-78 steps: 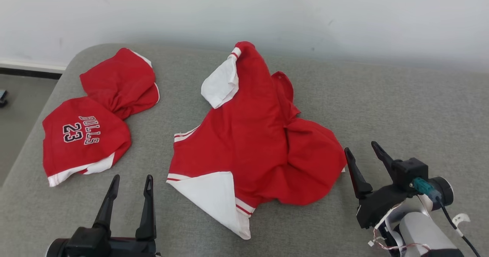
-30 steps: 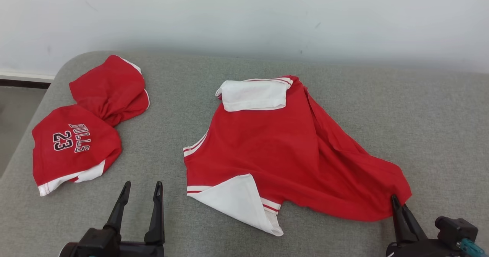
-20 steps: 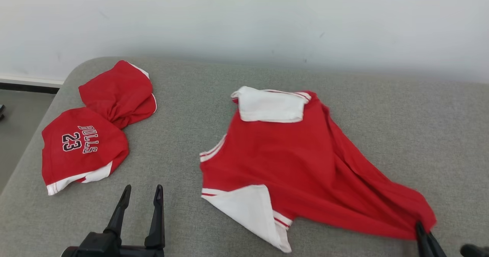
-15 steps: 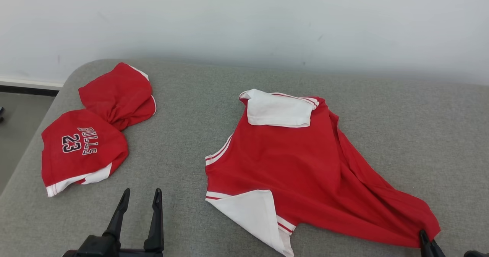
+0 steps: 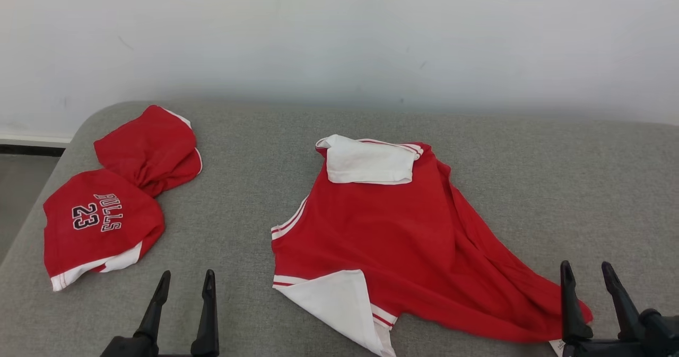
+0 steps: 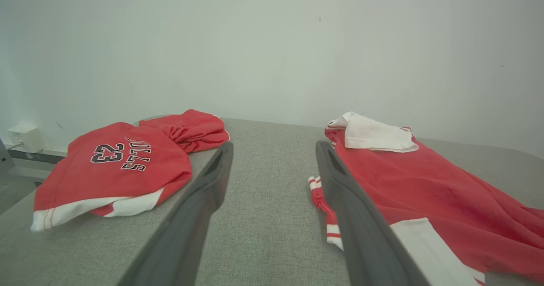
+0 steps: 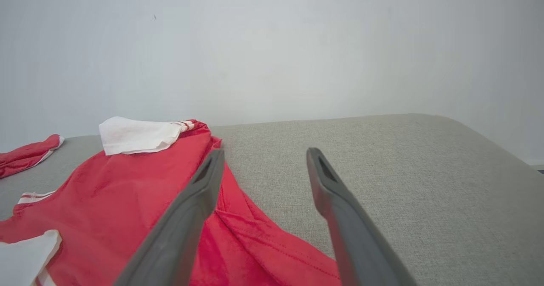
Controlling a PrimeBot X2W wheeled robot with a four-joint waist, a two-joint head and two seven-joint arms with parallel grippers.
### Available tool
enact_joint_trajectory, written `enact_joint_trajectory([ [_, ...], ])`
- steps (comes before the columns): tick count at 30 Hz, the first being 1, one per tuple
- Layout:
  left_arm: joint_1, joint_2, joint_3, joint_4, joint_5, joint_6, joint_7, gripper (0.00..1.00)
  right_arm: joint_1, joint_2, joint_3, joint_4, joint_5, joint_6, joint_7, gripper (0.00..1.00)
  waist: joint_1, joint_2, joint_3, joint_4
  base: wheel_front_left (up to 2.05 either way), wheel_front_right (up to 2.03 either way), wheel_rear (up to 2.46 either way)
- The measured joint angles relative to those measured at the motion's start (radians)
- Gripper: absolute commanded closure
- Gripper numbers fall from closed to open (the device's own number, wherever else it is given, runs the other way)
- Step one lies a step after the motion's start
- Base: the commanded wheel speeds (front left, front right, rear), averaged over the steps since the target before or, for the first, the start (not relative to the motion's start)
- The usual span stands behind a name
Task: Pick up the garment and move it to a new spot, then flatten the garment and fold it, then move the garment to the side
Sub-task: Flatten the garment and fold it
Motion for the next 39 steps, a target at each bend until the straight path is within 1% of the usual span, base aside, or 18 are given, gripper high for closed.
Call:
enact_joint_trajectory([
  [9, 0.010, 0.000, 0.002, -0.007, 0.017, 0.000, 0.000, 0.00, -0.007, 0.018, 0.062, -0.030, -0.013, 0.000, -0.027, 0.00, 0.0000, 0.0000, -0.002, -0.023, 0.00, 0.00, 0.00],
  [14, 0.010, 0.003, 0.001, -0.004, 0.025, 0.000, 0.000, 0.00, -0.008, 0.026, 0.078, -0.025, -0.013, 0.000, -0.030, 0.00, 0.0000, 0.0000, 0.004, -0.029, 0.00, 0.00, 0.00],
  [17, 0.005, 0.012, -0.017, 0.002, 0.027, 0.000, 0.000, 0.00, -0.010, 0.029, 0.084, -0.023, -0.013, 0.000, -0.030, 0.00, 0.0000, 0.0001, 0.008, -0.033, 0.00, 0.00, 0.00],
  [21, -0.034, 0.029, -0.076, 0.020, 0.027, 0.000, 0.000, 0.00, -0.032, 0.031, 0.096, -0.024, -0.013, 0.000, -0.031, 0.00, 0.0001, 0.0000, 0.018, -0.042, 0.00, 0.00, 0.00],
  [28, -0.128, 0.051, -0.229, 0.104, 0.015, 0.000, 0.000, 0.00, -0.056, 0.032, 0.118, -0.013, -0.010, 0.000, -0.032, 0.00, 0.0001, 0.0001, 0.042, -0.066, 0.00, 0.00, 0.00],
  [32, -0.182, 0.058, -0.306, 0.189, -0.006, 0.000, 0.000, 0.00, -0.069, 0.036, 0.123, -0.007, -0.008, 0.000, -0.032, 0.00, 0.0002, 0.0001, 0.056, -0.087, 0.00, 0.00, 0.00],
  [33, -0.212, 0.061, -0.343, 0.238, -0.016, 0.000, 0.000, 0.00, -0.071, 0.038, 0.122, -0.005, -0.008, 0.000, -0.032, 0.00, 0.0002, 0.0001, 0.064, -0.099, 0.00, 0.00, 0.00],
  [39, -0.270, 0.059, -0.444, 0.365, -0.053, 0.000, 0.008, 0.00, -0.092, 0.042, 0.122, -0.002, -0.006, 0.000, -0.032, 0.00, 0.0002, 0.0001, 0.089, -0.136, 0.00, 0.00, 0.00],
])
